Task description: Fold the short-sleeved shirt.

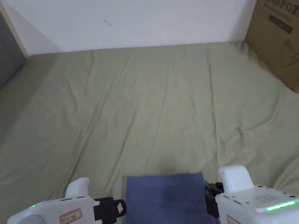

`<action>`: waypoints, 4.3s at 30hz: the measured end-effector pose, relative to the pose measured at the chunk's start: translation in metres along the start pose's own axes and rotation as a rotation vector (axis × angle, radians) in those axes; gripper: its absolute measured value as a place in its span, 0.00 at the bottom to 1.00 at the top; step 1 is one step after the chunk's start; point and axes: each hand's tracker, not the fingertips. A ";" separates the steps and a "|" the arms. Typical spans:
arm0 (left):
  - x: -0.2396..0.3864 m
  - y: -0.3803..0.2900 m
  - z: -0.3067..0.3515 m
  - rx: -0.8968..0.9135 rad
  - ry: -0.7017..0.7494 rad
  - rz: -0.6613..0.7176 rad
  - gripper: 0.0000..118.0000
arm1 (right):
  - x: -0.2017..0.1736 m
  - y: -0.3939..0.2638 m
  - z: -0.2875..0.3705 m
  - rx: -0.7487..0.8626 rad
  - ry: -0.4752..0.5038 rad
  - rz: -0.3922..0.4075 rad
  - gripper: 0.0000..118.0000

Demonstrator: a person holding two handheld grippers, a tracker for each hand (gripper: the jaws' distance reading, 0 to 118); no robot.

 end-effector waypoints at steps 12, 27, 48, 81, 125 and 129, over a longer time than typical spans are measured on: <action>-0.046 -0.015 0.000 0.016 -0.056 0.084 0.51 | -0.021 -0.023 -0.084 -0.218 0.010 0.047 0.02; -0.052 0.030 -0.118 -0.230 -0.381 0.130 0.99 | -0.020 -0.020 -0.080 -0.232 0.031 0.008 0.02; -0.128 0.161 0.047 -0.194 0.519 -0.195 0.20 | -0.027 0.017 -0.038 -0.122 0.027 -0.010 0.02; 0.033 0.114 0.117 0.342 0.850 -0.451 0.00 | -0.009 0.032 0.010 0.040 0.002 -0.060 0.02; 0.237 -0.006 0.146 0.973 0.467 -0.490 1.00 | -0.011 0.085 0.175 0.756 -0.239 -0.026 0.97; 0.240 -0.004 0.146 0.945 0.480 -0.531 1.00 | -0.012 0.088 0.175 0.760 -0.281 -0.031 0.98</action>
